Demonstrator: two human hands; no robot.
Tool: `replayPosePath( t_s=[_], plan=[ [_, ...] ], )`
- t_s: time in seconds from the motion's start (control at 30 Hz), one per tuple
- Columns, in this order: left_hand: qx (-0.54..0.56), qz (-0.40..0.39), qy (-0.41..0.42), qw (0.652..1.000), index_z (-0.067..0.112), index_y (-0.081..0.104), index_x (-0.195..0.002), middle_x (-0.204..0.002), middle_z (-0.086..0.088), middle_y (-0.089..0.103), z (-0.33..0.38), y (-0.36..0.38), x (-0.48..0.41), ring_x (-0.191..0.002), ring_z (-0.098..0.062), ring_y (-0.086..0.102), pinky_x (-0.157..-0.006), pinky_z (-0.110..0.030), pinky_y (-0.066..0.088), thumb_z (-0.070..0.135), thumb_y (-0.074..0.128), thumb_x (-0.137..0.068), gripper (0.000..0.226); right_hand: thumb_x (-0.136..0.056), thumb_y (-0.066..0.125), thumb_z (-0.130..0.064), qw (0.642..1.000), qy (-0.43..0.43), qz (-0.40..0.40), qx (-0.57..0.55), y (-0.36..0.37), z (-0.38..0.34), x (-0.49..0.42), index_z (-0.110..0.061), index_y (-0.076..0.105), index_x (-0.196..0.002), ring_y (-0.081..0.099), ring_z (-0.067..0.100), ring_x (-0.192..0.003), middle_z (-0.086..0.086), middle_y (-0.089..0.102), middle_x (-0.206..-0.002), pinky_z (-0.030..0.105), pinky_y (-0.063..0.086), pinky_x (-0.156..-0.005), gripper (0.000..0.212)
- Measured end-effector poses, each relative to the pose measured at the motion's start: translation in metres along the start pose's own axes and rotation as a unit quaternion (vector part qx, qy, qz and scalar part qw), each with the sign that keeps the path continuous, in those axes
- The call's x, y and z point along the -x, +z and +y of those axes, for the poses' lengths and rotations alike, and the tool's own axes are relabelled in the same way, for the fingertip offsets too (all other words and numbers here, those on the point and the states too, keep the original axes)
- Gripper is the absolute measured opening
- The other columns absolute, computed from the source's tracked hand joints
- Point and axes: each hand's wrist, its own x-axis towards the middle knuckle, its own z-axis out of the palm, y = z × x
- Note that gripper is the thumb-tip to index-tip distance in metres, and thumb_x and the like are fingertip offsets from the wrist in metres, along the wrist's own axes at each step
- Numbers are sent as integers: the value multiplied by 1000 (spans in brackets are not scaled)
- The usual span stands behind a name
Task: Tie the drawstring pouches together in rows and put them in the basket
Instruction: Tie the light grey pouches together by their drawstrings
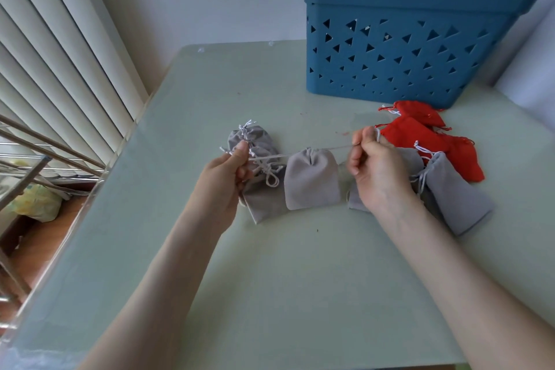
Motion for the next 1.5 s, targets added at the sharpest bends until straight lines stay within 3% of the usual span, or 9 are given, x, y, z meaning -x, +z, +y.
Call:
replayPosePath(
  t_s=[0.2,0.4,0.53,0.67,0.8,1.0,1.2,1.37,1.5],
  plan=[
    [123,-36,-14,992,14,50,-74,-56,5,39,12,3,7,-46,-4,34,-34,-12,25,27,51,-92,22,-102,38,-25,1000,18,-16,-17,-2,-5,0,-18,46,-74,39,2,-51,-8,48,-62,15,29,-43,31],
    [147,-99,-47,983,15,48,-75,-84,-8,73,17,12,17,-47,-5,62,-31,-10,35,32,35,-99,32,-101,40,-25,991,49,-62,-111,-1,-14,5,-13,50,-77,52,6,-48,1,66,-63,14,40,-42,28],
    [158,-103,-59,980,12,48,-75,-62,-3,66,11,15,16,-47,-7,62,-43,-13,49,34,33,-99,35,-99,42,-23,986,57,-98,-125,1,-11,8,-10,55,-87,54,4,-49,0,62,-59,12,44,-44,22],
    [222,-144,-29,964,0,58,-98,-78,-5,67,6,15,13,-73,-9,69,-65,-14,54,21,49,-85,26,-84,52,-7,971,64,-198,-120,2,-9,12,-3,58,-105,68,8,-78,4,69,-81,15,54,-73,23],
    [183,-151,-12,971,-2,58,-108,-86,-8,71,3,14,10,-80,-10,70,-69,-14,53,-2,49,-85,24,-92,43,5,976,24,-212,-29,5,-1,13,0,62,-97,67,7,-83,-1,72,-85,17,53,-77,20],
    [5,-180,-17,984,4,59,-96,-68,3,60,-1,15,14,-42,-5,42,-36,-15,35,8,42,-96,17,-96,46,-4,938,-129,-237,217,4,1,16,-22,64,-75,56,5,-72,-10,68,-83,18,41,-71,34],
    [-71,-227,-29,971,7,63,-77,-62,0,48,-7,17,14,-41,-5,33,-36,-15,30,12,44,-97,29,-90,55,-1,913,-45,-333,230,9,3,27,-14,57,-95,54,4,-62,-7,57,-59,14,43,-68,14],
    [-119,-194,12,974,2,59,-83,-54,-1,45,-12,19,15,-41,-9,34,-38,-17,31,14,43,-100,26,-90,56,3,903,-64,-330,268,11,2,28,-15,63,-86,53,5,-62,20,66,-85,16,45,-67,20],
    [-107,-213,22,971,3,63,-95,-56,4,46,-11,22,18,-47,-9,36,-43,-18,32,5,44,-97,19,-91,57,-1,912,-63,-302,272,12,6,25,-20,60,-100,57,4,-67,-4,62,-67,16,45,-71,21]
  ],
)
